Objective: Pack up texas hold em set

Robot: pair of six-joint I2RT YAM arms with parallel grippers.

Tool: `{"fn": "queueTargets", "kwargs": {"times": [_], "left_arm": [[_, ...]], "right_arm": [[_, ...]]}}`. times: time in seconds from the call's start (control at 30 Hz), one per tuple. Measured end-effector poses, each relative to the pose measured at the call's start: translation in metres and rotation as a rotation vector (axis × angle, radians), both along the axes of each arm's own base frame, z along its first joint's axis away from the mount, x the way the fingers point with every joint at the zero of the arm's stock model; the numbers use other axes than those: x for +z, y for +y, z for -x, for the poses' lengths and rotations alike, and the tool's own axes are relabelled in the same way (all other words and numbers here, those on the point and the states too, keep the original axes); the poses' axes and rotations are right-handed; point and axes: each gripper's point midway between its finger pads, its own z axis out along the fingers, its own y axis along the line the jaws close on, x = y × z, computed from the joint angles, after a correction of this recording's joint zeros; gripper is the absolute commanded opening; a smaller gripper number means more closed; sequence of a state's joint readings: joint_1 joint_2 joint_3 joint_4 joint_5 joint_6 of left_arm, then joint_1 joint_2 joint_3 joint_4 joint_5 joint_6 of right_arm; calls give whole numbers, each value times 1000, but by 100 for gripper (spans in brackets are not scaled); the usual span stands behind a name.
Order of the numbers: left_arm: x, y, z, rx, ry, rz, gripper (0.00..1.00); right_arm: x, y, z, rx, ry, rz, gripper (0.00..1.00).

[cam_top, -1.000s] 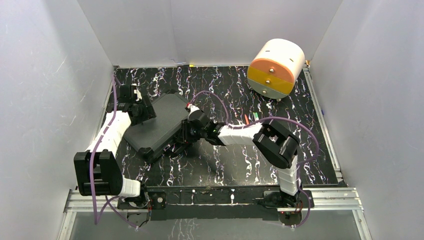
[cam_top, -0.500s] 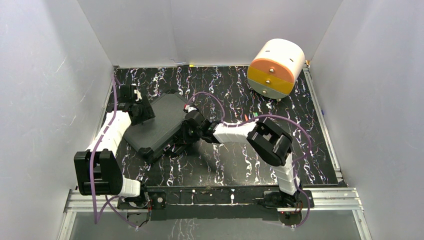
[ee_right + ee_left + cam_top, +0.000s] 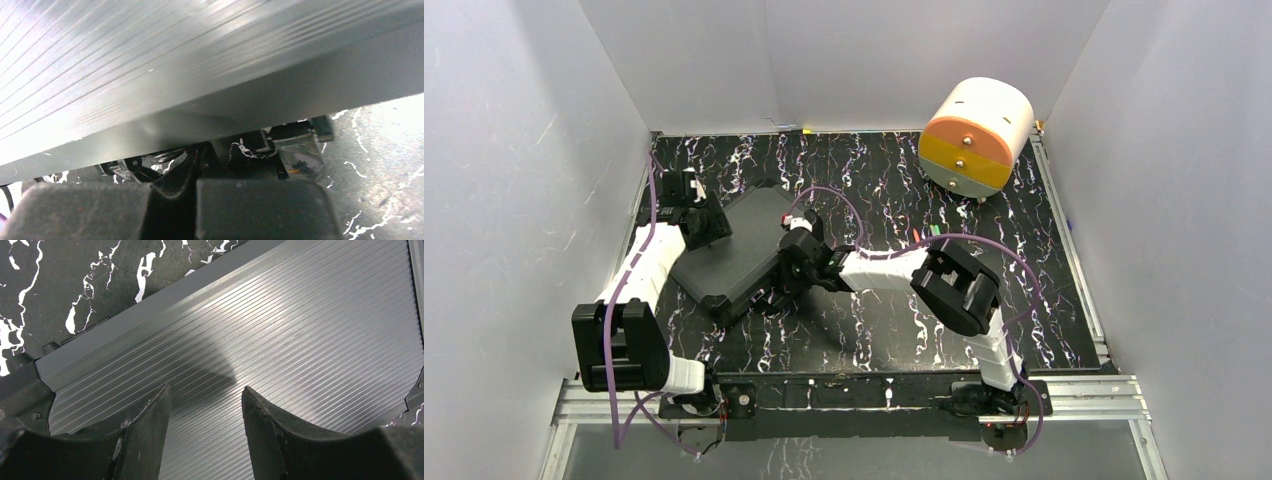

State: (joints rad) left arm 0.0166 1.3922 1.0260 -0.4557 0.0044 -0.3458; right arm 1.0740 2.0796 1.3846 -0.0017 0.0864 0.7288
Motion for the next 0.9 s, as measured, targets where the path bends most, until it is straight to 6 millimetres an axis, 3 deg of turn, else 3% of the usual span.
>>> {"fn": "queueTargets", "kwargs": {"times": [0.33,0.6,0.7,0.8,0.9], "left_arm": [[2,4,-6,13,-29,1,52],[13,-12,0,-11,3,76,63],[37,-19,-6,-42,-45,100,68],[79,-21,-9,-69,-154,93,79],[122,-21,-1,-91,-276,79,92]], "right_arm": [[1,15,0,-3,-42,-44,4],[16,2,-1,-6,-105,-39,21],[47,-15,5,9,-132,-44,27],[94,-41,4,-18,-183,-52,34],[145,-86,-3,-91,-244,-69,55]]}}
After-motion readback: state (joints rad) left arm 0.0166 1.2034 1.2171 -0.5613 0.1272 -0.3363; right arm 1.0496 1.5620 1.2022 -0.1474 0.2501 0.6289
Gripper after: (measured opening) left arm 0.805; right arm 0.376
